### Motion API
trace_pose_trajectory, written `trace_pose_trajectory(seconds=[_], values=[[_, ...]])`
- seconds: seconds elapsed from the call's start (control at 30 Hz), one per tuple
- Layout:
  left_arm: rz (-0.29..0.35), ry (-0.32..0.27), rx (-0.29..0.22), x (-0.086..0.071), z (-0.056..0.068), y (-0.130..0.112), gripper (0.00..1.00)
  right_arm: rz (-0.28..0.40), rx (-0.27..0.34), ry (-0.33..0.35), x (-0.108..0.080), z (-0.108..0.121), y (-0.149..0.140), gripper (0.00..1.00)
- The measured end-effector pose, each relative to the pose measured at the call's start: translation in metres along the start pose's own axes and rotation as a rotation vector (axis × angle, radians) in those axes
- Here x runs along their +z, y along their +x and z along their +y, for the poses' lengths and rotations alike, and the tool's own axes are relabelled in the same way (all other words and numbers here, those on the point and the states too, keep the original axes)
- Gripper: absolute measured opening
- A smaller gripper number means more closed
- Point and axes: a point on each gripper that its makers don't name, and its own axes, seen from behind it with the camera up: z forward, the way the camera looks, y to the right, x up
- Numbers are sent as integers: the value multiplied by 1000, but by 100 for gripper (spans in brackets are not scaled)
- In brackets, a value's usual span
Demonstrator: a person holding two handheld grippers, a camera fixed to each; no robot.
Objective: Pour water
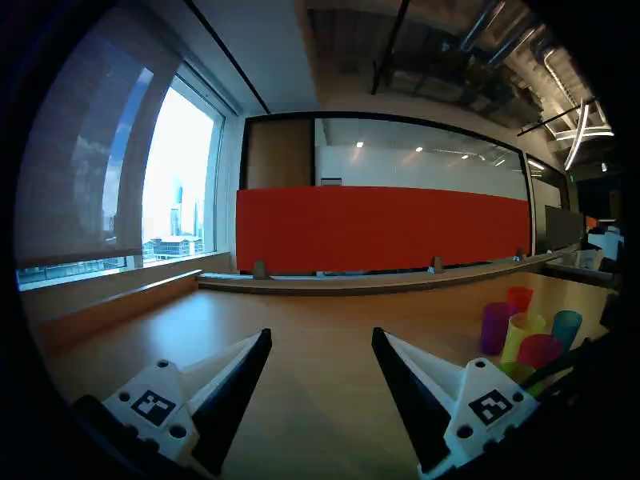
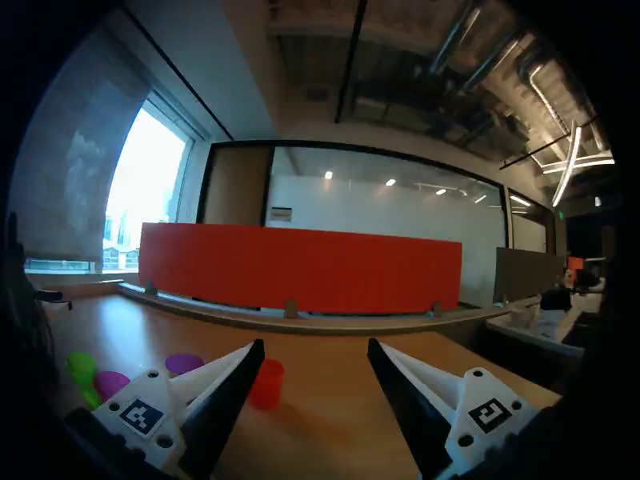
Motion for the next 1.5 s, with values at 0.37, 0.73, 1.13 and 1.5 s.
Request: trace_pose_trajectory(seconds=[0.37, 0.73, 1.13, 1.5], values=[[0, 0, -1, 0, 0, 0, 93, 2, 47, 14, 14, 1, -22, 100], [0, 0, 0, 1, 0, 0, 93, -19, 78, -13, 18, 18, -51, 100], [0, 0, 0, 1, 0, 0, 93, -58, 68, -24, 24, 24, -69, 100], [0, 0, 0, 0, 0, 0, 93, -74, 65, -12, 26, 21, -71, 100]])
